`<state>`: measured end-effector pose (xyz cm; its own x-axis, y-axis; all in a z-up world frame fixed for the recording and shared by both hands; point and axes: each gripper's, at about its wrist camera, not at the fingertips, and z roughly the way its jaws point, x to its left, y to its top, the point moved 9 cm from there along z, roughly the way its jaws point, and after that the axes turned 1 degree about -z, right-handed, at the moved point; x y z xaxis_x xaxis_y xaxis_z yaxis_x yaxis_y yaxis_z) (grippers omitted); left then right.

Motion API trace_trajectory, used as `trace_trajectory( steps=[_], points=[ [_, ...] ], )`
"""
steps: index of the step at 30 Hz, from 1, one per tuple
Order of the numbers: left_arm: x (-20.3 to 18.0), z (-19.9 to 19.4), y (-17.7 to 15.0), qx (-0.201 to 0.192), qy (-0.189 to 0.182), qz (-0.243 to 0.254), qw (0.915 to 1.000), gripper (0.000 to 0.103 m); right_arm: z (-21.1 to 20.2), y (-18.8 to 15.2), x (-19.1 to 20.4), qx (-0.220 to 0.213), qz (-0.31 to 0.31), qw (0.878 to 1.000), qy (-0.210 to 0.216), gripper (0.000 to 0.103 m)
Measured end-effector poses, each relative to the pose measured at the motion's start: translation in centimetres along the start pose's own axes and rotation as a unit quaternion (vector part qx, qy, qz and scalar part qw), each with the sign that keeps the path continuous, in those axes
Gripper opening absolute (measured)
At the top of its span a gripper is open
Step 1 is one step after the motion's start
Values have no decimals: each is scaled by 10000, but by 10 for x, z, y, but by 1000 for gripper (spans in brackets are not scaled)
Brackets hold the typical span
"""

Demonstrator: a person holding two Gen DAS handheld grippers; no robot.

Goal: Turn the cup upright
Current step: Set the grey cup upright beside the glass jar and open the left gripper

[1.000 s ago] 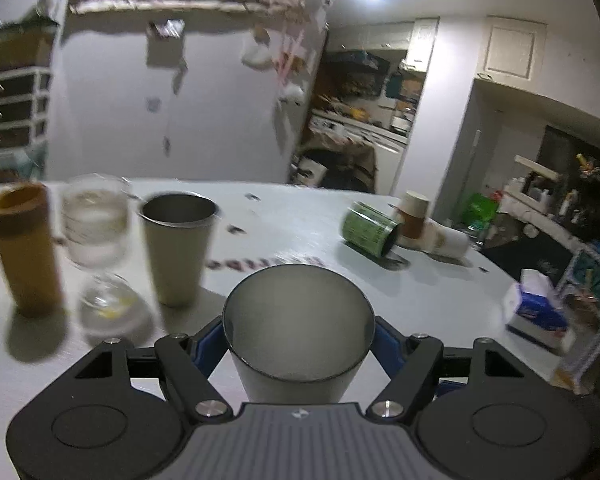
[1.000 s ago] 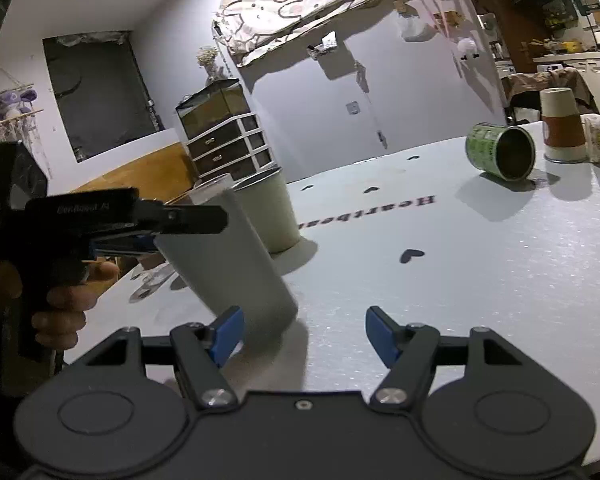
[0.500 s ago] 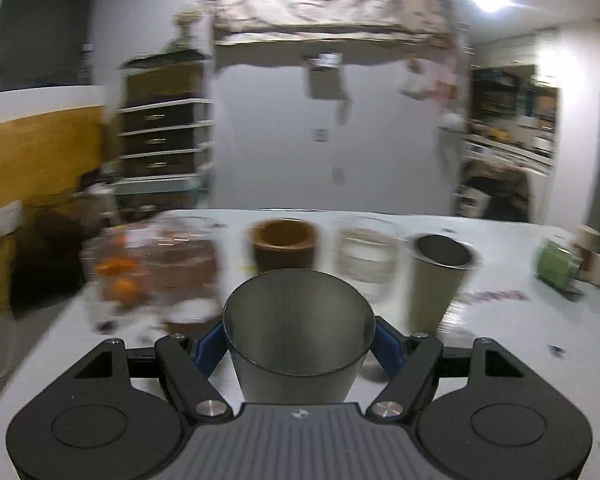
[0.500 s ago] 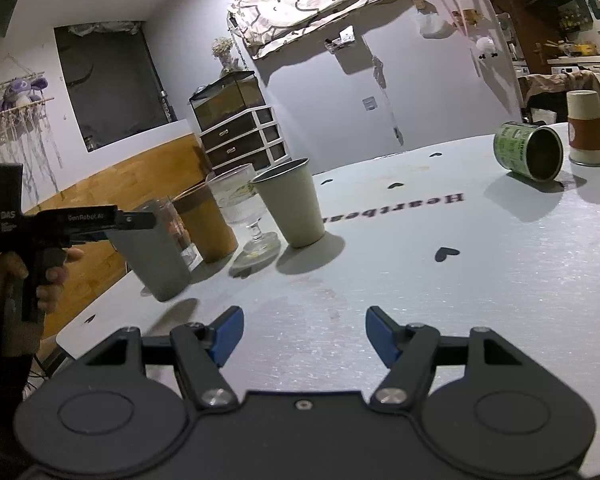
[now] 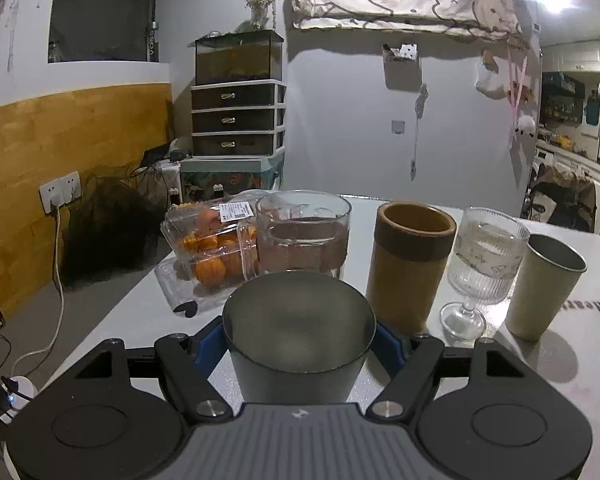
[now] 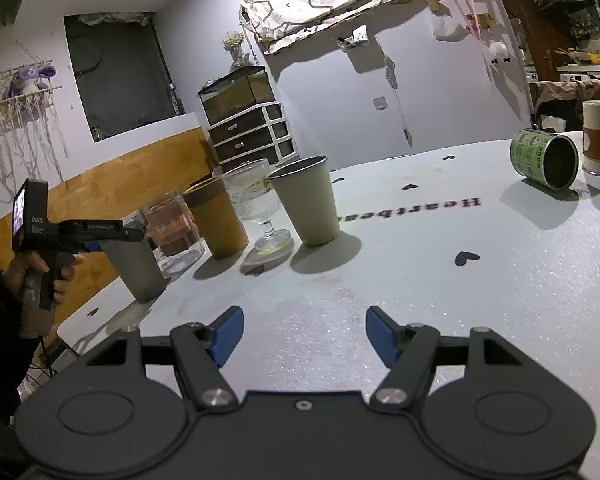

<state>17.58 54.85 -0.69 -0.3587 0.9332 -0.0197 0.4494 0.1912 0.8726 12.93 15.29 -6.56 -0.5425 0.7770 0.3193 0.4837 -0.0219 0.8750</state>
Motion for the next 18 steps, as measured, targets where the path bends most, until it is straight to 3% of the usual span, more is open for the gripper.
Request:
trace_trajectory(
  steps=[2,3,12,18],
  points=[
    [0,-1,-1,-28,59,-22,10000,98,0,1,1,-2,-25,10000,-8,69],
    [0,-4,0,-103,92,-12,9999,100,1,1,2,-7,-37,10000,-20,69],
    [-15,-60,-14,-802,225,134,9964,103,4,17,11,-230,-336,9991,-109,73],
    [-32,-97,-31,-924,10,7,9957,103,12,29,20,-331,-616,9974,-191,76]
  ],
)
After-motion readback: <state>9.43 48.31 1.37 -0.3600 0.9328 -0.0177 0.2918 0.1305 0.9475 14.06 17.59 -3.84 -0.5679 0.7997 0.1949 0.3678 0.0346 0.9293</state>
